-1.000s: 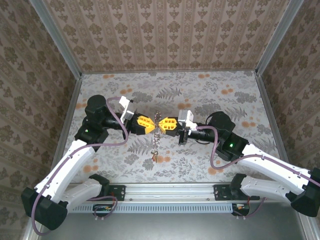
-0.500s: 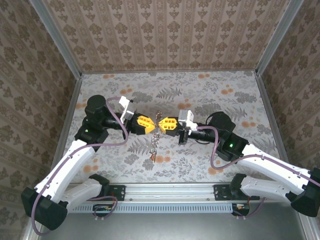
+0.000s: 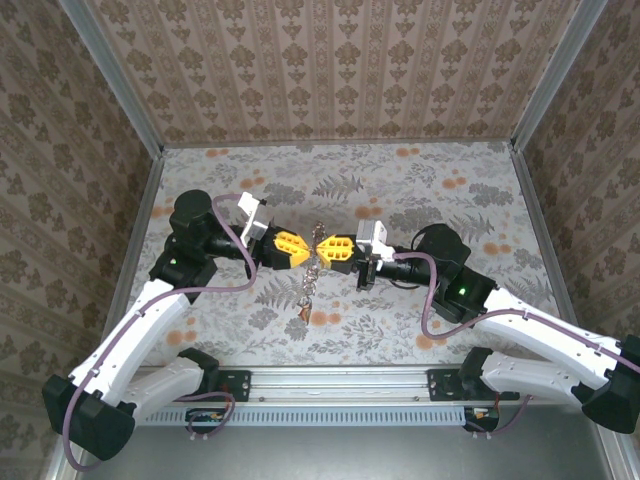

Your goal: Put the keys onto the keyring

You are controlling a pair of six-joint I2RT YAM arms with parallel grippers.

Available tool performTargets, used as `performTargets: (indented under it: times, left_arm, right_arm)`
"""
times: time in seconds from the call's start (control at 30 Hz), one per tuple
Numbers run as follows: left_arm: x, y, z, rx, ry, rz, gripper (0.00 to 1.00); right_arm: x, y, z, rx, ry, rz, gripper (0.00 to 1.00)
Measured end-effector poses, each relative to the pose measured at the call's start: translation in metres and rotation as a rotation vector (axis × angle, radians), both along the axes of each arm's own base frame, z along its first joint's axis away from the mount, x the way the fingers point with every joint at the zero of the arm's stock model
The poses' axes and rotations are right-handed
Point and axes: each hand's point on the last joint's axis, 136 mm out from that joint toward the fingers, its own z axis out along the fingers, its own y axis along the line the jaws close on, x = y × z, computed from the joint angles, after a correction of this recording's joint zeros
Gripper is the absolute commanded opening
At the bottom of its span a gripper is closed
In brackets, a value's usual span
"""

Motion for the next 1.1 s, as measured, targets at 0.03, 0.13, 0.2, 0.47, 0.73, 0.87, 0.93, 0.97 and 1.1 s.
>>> performTargets:
  times: [0.03, 0.13, 0.2, 0.47, 0.73, 0.87, 0.93, 0.97, 1.1]
  left_arm:
    - [0.000, 0.000, 0.000, 0.000, 0.000, 0.000, 0.00]
    - [0.000, 0.000, 0.000, 0.000, 0.000, 0.000, 0.00]
    - [0.000, 0.000, 0.000, 0.000, 0.000, 0.000, 0.00]
    - [0.000, 0.000, 0.001, -0.003, -0.006, 0.010, 0.00]
    - [0.002, 0.000, 0.002, -0.007, -0.013, 0.023, 0.00]
    - [0.002, 0.000, 0.003, -0.011, -0.020, 0.024, 0.00]
    - [0.002, 0.000, 0.004, -0.013, -0.022, 0.024, 0.00]
    - [0.002, 0.000, 0.004, -0.013, -0.023, 0.024, 0.00]
    - [0.002, 0.000, 0.004, -0.015, -0.026, 0.024, 0.00]
  right_arm:
    - [0.000, 0.000, 0.000, 0.001, 0.003, 0.000, 0.00]
    - [0.000, 0.000, 0.000, 0.003, 0.013, 0.002, 0.00]
    - [0.000, 0.000, 0.000, 0.004, 0.019, 0.003, 0.00]
    - [0.000, 0.000, 0.000, 0.016, 0.060, 0.006, 0.00]
    - [0.008, -0.001, 0.005, 0.063, 0.146, -0.018, 0.00]
    - [0.010, -0.003, 0.009, 0.085, 0.153, -0.029, 0.00]
    - [0.010, -0.003, 0.011, 0.093, 0.158, -0.031, 0.00]
    - [0.010, -0.004, 0.011, 0.094, 0.161, -0.032, 0.00]
    - [0.010, -0.004, 0.011, 0.097, 0.166, -0.032, 0.00]
